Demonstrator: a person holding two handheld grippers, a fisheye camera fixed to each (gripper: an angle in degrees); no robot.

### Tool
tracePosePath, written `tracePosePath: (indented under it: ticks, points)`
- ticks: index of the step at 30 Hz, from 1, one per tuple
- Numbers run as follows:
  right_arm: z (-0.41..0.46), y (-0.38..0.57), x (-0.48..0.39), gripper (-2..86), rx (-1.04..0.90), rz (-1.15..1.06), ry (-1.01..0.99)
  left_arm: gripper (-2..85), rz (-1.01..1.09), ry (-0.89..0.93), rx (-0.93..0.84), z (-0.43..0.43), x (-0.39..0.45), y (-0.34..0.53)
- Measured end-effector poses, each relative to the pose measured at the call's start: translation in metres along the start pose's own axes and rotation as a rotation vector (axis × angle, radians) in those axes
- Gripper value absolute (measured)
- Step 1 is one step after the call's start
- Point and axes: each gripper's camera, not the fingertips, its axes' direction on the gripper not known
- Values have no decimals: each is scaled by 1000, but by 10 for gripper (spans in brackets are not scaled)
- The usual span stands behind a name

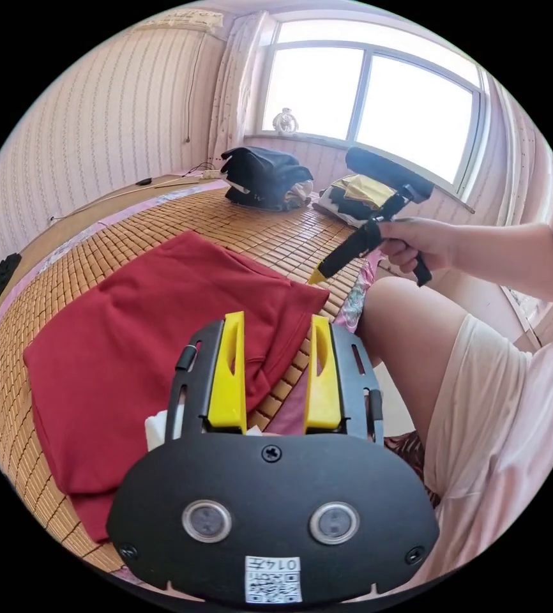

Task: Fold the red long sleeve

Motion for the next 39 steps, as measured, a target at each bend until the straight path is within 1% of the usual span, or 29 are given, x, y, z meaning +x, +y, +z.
tracePosePath:
  ticks: [2, 4, 6, 9, 10, 11, 12, 13, 14, 15, 17, 19, 22, 25, 27, 31, 33, 35, 37, 39]
  points:
    - [21, 13, 20, 113, -50, 15, -74, 169, 38, 1, -14, 12, 9, -11]
    - [32, 17, 30, 77, -54, 5, -95, 180, 86, 8, -51, 24, 16, -19]
    - [33, 22, 39, 52, -27, -13, -107, 193, 128, 7, -91, 37, 21, -26]
    - [22, 35, 59, 33, 71, -26, -282, 201, 141, 4, -149, 52, 23, -35]
    - [19, 41, 69, 31, 103, -27, -395, 195, 137, -1, -175, 55, 23, -38]
    - [17, 48, 79, 30, 138, -26, -519, 166, 134, -26, -199, 56, 23, -40]
    - [16, 52, 83, 31, 153, -25, -577, 151, 125, -55, -205, 54, 23, -41]
    - [18, 58, 90, 32, 165, -20, -651, 103, 123, -105, -193, 47, 23, -42]
    - [19, 64, 96, 35, 171, -24, -672, 73, 132, -125, -174, 39, 24, -40]
    - [19, 68, 100, 37, 189, -14, -676, 66, 135, -117, -167, 35, 23, -38]
    - [23, 80, 134, 57, 295, 70, -735, 51, 101, -25, -173, 21, 18, -32]
    - [37, 84, 166, 82, 353, 170, -742, 50, 48, 48, -173, 10, 10, -22]
    - [72, 75, 193, 140, 326, 309, -675, 49, -42, 133, -185, -9, 0, -7]
    - [101, 58, 191, 163, 307, 336, -682, 48, -83, 150, -177, -32, -5, 5]
    - [120, 50, 189, 161, 285, 340, -710, 48, -95, 149, -169, -45, -7, 10]
    - [153, 53, 203, 111, 304, 428, -862, 46, -139, 151, -148, -70, -18, 17]
    - [161, 62, 214, 90, 333, 471, -992, 46, -156, 156, -149, -75, -22, 17]
    - [162, 80, 230, 72, 392, 558, -1211, 47, -132, 190, -117, -79, -21, 15]
    - [144, 95, 241, 65, 463, 549, -1258, 46, -111, 258, -67, -80, -18, 10]
    - [109, 109, 251, 62, 537, 495, -1192, 47, -104, 333, -4, -78, -12, 2]
